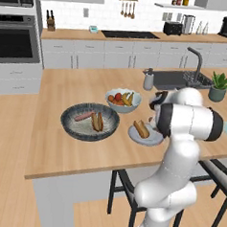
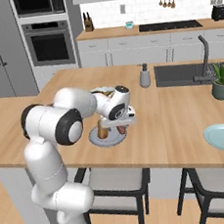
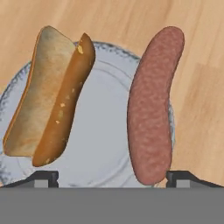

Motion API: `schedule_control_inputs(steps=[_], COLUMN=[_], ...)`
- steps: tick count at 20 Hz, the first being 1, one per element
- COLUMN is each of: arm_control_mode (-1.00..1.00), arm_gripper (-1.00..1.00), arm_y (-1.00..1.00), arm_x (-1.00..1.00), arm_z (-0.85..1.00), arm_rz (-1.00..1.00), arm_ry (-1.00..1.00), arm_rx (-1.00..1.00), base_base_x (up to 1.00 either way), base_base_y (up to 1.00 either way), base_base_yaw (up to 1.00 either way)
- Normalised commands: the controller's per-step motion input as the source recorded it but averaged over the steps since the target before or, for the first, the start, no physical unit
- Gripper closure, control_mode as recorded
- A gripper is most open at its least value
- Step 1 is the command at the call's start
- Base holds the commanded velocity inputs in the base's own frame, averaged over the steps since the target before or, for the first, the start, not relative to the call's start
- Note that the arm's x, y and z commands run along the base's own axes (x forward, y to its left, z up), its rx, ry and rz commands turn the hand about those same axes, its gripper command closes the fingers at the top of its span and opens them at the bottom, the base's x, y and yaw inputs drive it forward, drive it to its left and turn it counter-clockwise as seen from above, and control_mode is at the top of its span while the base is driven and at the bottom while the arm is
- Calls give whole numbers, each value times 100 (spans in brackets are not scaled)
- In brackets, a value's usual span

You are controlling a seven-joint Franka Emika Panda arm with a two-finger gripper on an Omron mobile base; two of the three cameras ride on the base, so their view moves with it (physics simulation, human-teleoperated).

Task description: Place one bun and one sausage from the bowl on each plate.

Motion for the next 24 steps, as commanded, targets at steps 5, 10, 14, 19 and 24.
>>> schedule_control_inputs(steps=[5, 10, 14, 19, 24], arm_control_mode=[-100, -100, -100, -100, -100], arm_gripper=[-100, -100, -100, -100, -100], arm_y=[35, 46, 70, 78, 90], arm_x=[-27, -43, -9, 4, 22], arm_z=[40, 74, 54, 44, 21], arm_rz=[0, 0, -1, -2, 0], arm_ry=[8, 4, 0, 0, 0], arm_rx=[0, 0, 0, 0, 0], base_base_x=[0, 0, 0, 0, 0], base_base_y=[0, 0, 0, 0, 0], base_base_yaw=[0, 0, 0, 0, 0])
